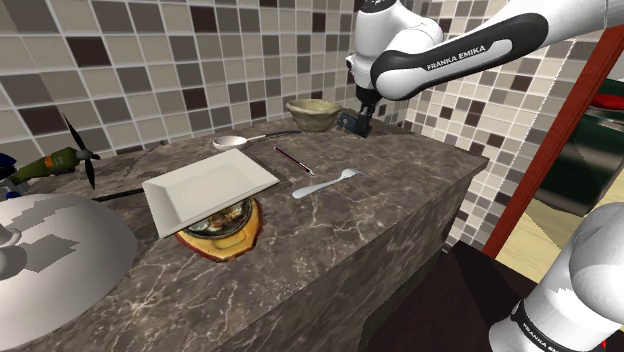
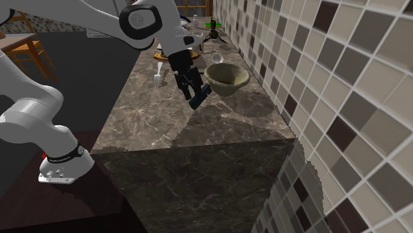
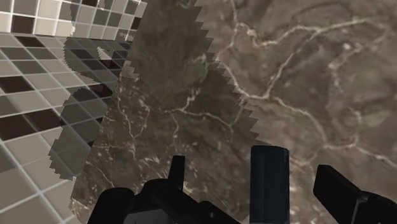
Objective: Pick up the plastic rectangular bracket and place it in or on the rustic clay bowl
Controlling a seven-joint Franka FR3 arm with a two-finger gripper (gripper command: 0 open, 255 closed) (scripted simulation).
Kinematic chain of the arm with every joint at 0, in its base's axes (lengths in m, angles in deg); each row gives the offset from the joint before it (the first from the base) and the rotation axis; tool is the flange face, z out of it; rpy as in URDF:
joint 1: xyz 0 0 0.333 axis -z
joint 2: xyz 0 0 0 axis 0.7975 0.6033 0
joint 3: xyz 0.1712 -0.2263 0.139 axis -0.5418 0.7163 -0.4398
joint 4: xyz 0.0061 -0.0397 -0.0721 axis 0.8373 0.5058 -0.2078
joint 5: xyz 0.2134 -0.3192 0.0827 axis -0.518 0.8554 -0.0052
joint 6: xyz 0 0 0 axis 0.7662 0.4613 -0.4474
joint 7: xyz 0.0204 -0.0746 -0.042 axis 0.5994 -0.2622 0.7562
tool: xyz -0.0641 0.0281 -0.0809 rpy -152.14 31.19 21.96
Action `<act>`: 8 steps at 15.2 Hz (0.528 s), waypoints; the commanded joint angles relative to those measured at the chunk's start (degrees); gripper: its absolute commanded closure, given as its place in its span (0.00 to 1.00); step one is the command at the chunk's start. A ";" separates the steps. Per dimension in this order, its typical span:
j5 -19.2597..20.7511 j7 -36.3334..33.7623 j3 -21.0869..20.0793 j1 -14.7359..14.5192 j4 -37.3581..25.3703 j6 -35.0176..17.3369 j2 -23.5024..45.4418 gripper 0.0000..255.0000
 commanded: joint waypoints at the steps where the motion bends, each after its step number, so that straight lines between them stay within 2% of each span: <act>1: 0.02 -0.01 0.01 0.01 0.01 -0.05 0.03 0.00; 3: 0.01 -0.01 0.01 0.01 0.00 -0.04 0.03 0.00; 4: 0.01 -0.01 0.01 0.01 0.00 -0.04 0.03 1.00; 8: 0.02 -0.02 0.00 0.00 0.01 -0.04 0.02 1.00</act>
